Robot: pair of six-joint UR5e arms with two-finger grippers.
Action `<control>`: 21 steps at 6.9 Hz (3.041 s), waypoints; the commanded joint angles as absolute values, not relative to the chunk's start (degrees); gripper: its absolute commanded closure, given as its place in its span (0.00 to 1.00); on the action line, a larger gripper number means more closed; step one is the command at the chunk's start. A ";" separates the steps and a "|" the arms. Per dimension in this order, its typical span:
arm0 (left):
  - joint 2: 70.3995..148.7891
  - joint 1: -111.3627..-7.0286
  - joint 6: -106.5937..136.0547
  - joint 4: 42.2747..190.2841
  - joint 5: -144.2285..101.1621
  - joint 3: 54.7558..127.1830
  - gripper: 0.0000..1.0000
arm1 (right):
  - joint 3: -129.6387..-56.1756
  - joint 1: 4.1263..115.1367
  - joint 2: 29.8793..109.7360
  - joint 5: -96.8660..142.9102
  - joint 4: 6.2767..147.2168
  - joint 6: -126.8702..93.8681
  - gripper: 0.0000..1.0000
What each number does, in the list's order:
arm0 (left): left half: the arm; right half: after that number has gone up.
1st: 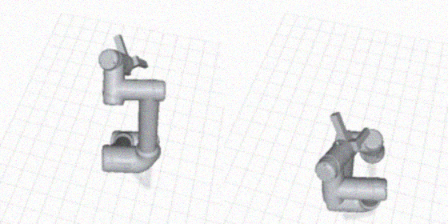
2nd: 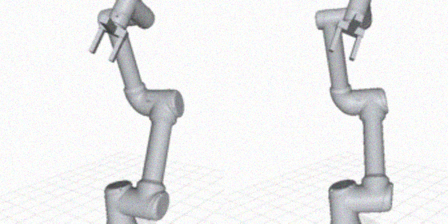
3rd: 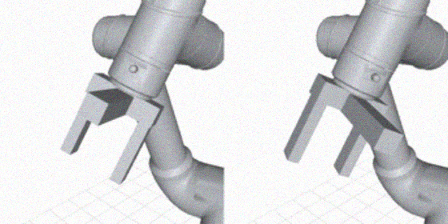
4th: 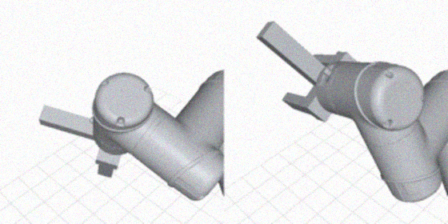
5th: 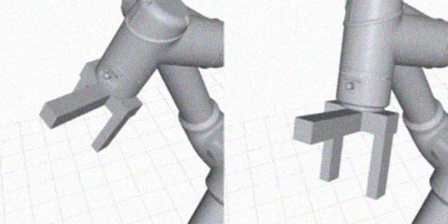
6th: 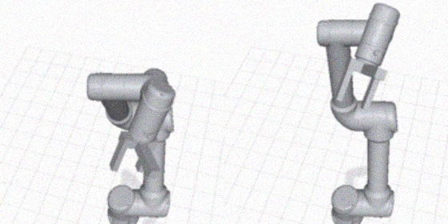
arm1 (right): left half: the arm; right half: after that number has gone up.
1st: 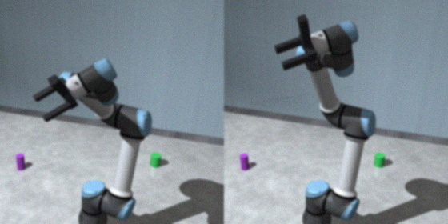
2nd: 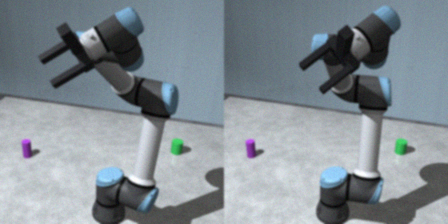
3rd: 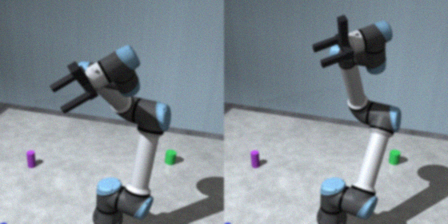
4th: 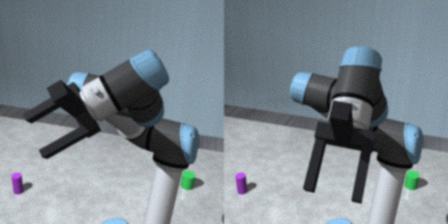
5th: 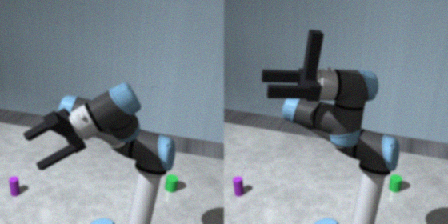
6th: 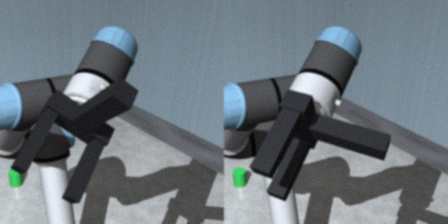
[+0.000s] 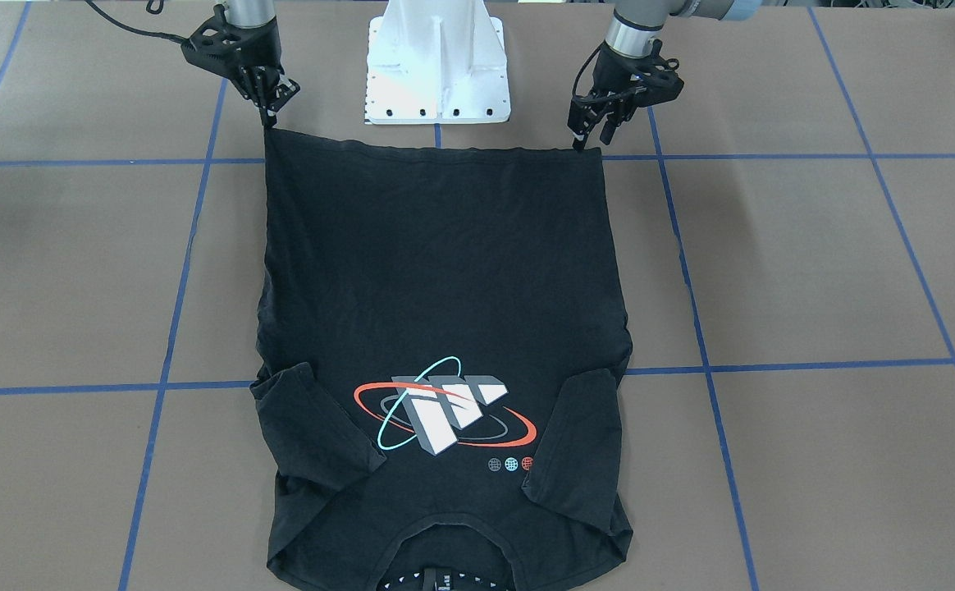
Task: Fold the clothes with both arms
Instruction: 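Grasp the hem corners with both grippers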
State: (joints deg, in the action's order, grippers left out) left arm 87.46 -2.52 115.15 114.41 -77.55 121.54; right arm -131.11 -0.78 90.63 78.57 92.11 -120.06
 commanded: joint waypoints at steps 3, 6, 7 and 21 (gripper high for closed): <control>87.02 -2.64 114.96 113.73 -78.05 120.59 0.35 | -130.96 -0.62 90.70 78.57 92.11 -120.06 1.00; 87.28 -2.64 115.05 113.90 -78.13 120.15 0.65 | -130.96 -0.61 90.70 78.57 92.11 -120.06 1.00; 87.45 -2.64 115.05 113.91 -78.13 120.06 0.73 | -130.87 -0.53 90.70 78.57 92.11 -120.06 1.00; 88.74 -12.09 115.62 108.02 -93.25 142.74 1.00 | -138.81 16.72 88.20 98.75 93.07 -119.62 1.00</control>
